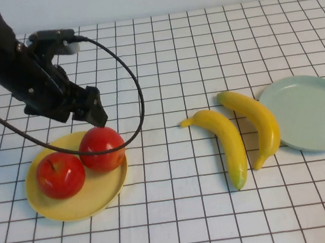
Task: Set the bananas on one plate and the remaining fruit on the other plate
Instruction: Put another type of fruit in the right plate
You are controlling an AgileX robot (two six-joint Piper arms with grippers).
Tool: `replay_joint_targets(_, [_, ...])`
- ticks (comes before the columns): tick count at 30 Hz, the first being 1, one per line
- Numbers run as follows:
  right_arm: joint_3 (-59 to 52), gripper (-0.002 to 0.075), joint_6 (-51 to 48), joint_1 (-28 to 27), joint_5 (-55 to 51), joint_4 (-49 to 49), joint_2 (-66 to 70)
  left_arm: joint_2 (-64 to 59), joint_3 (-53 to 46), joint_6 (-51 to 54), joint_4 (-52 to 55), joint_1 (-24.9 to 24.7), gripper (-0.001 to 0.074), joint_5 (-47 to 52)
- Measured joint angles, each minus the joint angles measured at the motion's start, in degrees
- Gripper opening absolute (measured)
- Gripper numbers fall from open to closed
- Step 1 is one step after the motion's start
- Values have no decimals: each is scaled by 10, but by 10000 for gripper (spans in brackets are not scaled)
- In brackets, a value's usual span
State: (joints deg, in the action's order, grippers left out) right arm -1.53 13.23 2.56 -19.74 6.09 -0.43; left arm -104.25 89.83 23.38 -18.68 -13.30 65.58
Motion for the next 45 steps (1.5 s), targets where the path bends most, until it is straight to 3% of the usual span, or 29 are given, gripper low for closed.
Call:
replay_joint_targets(6, [0,-16,0,0,0,0,0,131,-81,-42,31,-6,666,-114])
replay_joint_targets(10, [0,-16,0,0,0,0,0,246,-186,-32,0,-7,584,-195])
replay_joint_targets(13, [0,-16,0,0,0,0,0,336,-274,-3,-46,-7,449,-250])
replay_joint_targets(18, [0,-16,0,0,0,0,0,492,-419,-1,-73,-9,109,-341])
replay_joint_targets(21, [0,-16,0,0,0,0,0,582,-486,-19,-66,-9,32,-366])
replay_joint_targets(34, [0,-16,0,0,0,0,0,819,-655,-56,42,-8,1,-395])
replay_joint_targets(45, [0,-16,0,0,0,0,0,1020,-867,-84,92,15,0,-569])
